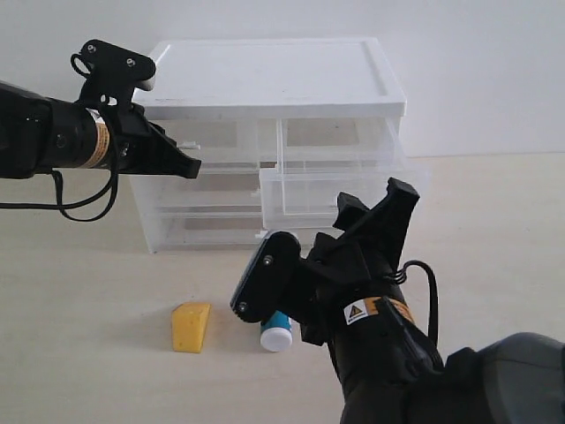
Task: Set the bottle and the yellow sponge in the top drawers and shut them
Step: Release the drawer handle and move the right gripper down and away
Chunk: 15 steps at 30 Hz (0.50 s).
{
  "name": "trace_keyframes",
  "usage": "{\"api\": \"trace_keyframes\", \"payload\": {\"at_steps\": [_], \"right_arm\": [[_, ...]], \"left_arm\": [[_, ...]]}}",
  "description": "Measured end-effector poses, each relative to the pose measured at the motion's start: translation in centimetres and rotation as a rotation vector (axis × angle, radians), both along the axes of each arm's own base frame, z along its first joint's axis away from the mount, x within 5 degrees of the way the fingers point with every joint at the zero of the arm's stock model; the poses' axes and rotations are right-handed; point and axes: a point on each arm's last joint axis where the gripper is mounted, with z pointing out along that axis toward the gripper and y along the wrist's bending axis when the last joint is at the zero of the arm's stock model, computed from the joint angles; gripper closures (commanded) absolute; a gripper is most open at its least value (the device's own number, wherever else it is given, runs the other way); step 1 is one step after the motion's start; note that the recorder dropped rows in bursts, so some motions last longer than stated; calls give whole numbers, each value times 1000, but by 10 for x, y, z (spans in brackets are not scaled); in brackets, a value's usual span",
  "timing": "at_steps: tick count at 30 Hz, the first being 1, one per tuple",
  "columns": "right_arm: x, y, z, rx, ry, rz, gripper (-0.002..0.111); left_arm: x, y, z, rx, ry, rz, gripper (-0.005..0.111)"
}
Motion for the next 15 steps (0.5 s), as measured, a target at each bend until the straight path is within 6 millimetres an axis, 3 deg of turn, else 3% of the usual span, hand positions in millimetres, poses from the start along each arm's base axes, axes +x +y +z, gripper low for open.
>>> {"api": "trace_keyframes", "payload": {"at_steps": [5,15], "right_arm": [[-1,-2,-1,23,18,-28,61],[-10,-6,-18,330,221,-171,61]], "left_arm": [[0,-1,0,-4,3,-7,103],[0,-1,0,-5,4,-10,103]]}}
